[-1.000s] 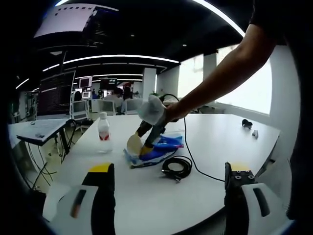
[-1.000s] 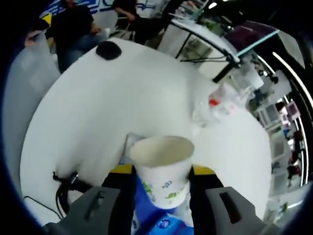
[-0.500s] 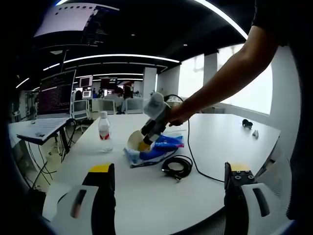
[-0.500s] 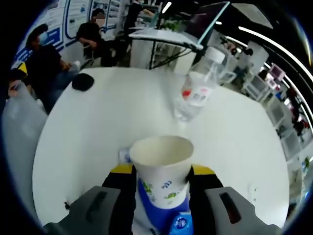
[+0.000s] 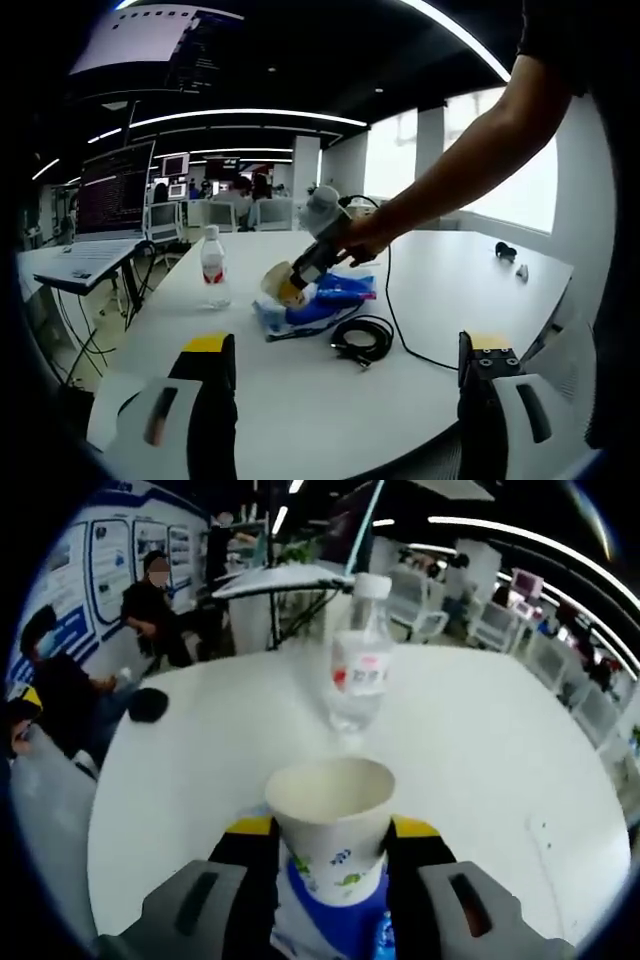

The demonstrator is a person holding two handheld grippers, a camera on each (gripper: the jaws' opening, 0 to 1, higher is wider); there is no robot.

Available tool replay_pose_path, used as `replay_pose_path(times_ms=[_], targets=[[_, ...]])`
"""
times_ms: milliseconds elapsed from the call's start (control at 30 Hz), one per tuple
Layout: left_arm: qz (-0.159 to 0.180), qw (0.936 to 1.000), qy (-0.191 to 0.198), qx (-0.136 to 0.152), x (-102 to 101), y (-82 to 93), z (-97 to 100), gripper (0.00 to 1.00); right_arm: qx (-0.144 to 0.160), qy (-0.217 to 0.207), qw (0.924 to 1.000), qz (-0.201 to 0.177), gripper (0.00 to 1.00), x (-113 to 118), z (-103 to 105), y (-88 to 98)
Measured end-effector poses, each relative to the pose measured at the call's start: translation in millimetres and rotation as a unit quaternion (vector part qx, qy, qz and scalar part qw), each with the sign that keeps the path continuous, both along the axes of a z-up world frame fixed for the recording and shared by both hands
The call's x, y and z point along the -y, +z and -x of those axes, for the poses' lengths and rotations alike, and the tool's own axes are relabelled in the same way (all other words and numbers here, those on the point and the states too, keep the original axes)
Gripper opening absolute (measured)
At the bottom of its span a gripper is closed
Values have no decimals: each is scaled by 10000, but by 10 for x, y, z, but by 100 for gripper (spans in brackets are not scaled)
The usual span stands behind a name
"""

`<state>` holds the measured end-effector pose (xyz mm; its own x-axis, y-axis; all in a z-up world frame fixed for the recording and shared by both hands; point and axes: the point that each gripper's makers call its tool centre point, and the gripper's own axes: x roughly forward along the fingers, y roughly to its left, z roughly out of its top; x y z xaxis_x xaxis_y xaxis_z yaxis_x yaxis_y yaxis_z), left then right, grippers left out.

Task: Arrange the tabletop items into an orderly group along one side of the table until the central work area is clear of visible clutter.

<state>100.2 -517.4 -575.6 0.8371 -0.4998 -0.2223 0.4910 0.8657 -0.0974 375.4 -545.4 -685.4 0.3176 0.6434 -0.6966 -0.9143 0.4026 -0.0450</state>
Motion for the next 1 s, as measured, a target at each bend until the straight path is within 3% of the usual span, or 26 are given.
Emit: replay_pose_path(times_ms=[233, 367, 633, 1000], targets=[[15, 10000, 61, -23, -20, 1, -1, 92, -234, -609, 9955, -692, 38, -66, -100, 174], [-1, 10000, 63, -33, -24, -5, -1, 91, -157, -633, 9946, -812, 38, -102, -138, 274], [-7, 10000, 74, -58, -23, -15, -6, 92, -148, -1057, 9840, -1423, 38, -167, -342, 439], [-159, 9998, -48, -91, 33, -44, -5, 97, -248, -1496, 9740, -1680, 39, -207, -573, 444]])
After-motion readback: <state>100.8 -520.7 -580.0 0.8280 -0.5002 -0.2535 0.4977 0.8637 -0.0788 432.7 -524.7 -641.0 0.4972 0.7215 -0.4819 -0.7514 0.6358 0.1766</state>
